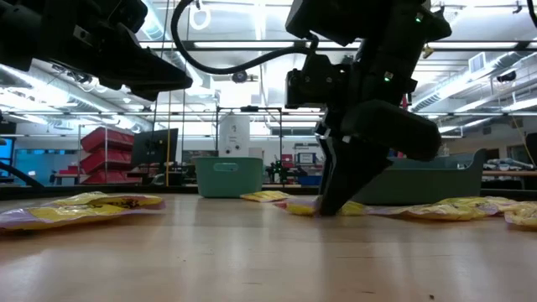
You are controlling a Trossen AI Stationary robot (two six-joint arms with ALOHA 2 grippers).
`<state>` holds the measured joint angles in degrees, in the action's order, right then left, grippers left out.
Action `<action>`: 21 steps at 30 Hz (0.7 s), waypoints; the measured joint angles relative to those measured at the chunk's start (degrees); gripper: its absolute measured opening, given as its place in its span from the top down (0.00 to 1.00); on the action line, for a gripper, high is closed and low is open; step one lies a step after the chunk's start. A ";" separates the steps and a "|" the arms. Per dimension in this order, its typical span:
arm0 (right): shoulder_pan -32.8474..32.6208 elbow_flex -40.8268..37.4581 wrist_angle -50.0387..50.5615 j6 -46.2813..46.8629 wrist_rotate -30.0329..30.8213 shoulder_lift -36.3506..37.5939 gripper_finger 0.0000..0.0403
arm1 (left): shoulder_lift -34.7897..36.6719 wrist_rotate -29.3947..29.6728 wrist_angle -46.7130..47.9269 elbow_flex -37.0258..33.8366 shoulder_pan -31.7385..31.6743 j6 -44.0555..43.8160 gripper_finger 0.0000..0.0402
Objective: Sort candy
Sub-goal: Put the yellow candy bag into the orange bin
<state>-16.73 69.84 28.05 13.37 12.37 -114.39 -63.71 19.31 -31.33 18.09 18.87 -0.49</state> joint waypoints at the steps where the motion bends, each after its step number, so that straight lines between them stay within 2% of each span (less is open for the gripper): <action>1: 0.04 0.00 0.02 0.00 -0.05 0.00 0.81 | 0.00 0.01 0.00 0.00 0.00 0.01 0.72; 6: 0.13 0.45 0.37 0.00 -0.47 0.61 0.95 | 0.00 0.02 -0.01 0.00 0.00 0.00 0.72; 8: 0.09 0.91 0.79 -0.04 -1.20 1.23 0.98 | 0.00 0.02 -0.04 0.00 0.00 -0.01 0.72; 18: -0.07 3.06 5.38 1.26 -3.23 9.77 0.99 | -0.02 0.01 -0.58 0.00 0.00 0.07 0.72; 21: -0.15 3.24 9.79 5.83 -8.10 14.58 0.99 | -0.02 0.00 -0.52 0.00 0.00 0.06 0.72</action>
<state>-16.89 73.08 37.84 19.19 4.27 -99.81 -63.72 19.31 -31.86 18.09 18.87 -0.43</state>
